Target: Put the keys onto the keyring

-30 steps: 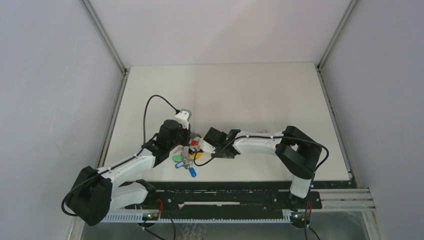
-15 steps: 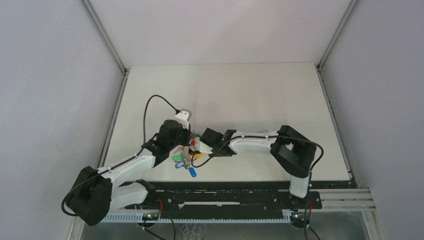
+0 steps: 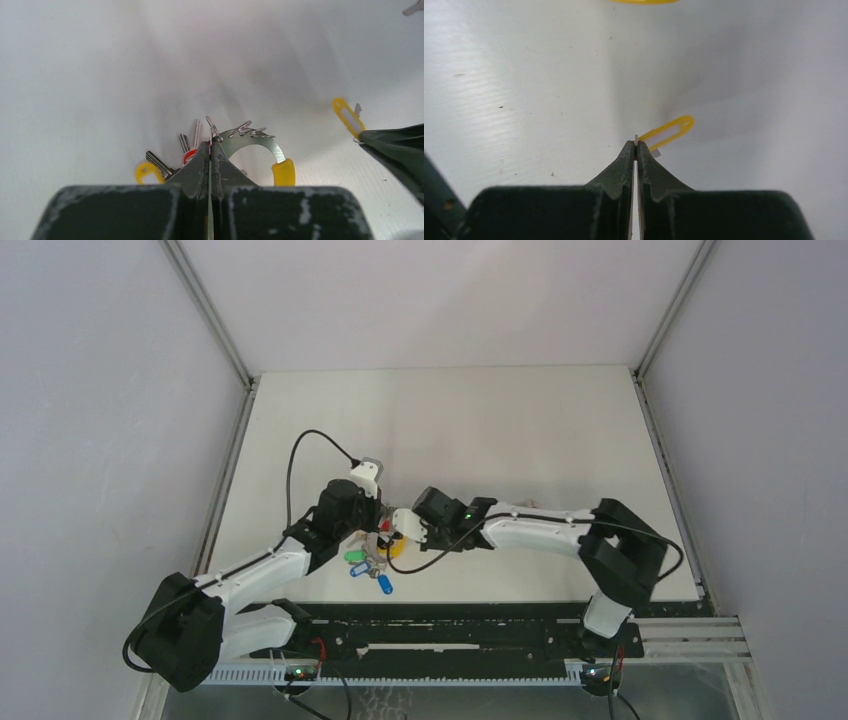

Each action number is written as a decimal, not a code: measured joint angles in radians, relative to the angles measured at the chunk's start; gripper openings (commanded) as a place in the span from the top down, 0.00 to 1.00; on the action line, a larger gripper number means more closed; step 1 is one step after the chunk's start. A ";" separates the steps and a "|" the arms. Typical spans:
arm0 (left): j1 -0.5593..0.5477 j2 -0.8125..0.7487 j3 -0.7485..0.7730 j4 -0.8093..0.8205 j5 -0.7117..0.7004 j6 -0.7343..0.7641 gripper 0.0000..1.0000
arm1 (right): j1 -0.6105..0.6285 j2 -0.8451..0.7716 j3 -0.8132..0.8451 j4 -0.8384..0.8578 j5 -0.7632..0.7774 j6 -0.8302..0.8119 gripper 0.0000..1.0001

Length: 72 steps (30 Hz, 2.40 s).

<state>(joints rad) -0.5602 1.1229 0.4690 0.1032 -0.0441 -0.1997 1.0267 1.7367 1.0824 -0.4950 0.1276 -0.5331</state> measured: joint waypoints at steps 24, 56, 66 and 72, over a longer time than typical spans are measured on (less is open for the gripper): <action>0.000 -0.026 -0.028 0.046 0.029 0.000 1.00 | -0.411 -0.149 -0.568 1.040 -0.758 0.569 0.82; 0.000 -0.027 -0.032 0.051 0.051 0.000 1.00 | -0.142 0.023 0.073 -0.047 -0.085 0.459 0.71; 0.000 -0.027 -0.032 0.050 0.051 0.000 1.00 | -0.129 0.093 0.167 -0.174 -0.043 0.442 0.75; 0.000 -0.027 -0.032 0.050 0.052 0.001 1.00 | -0.121 0.110 0.190 -0.200 -0.056 0.441 0.76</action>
<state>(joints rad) -0.5602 1.0958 0.4374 0.1535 0.0078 -0.1989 0.9054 1.8469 1.2724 -0.6949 0.0715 -0.0921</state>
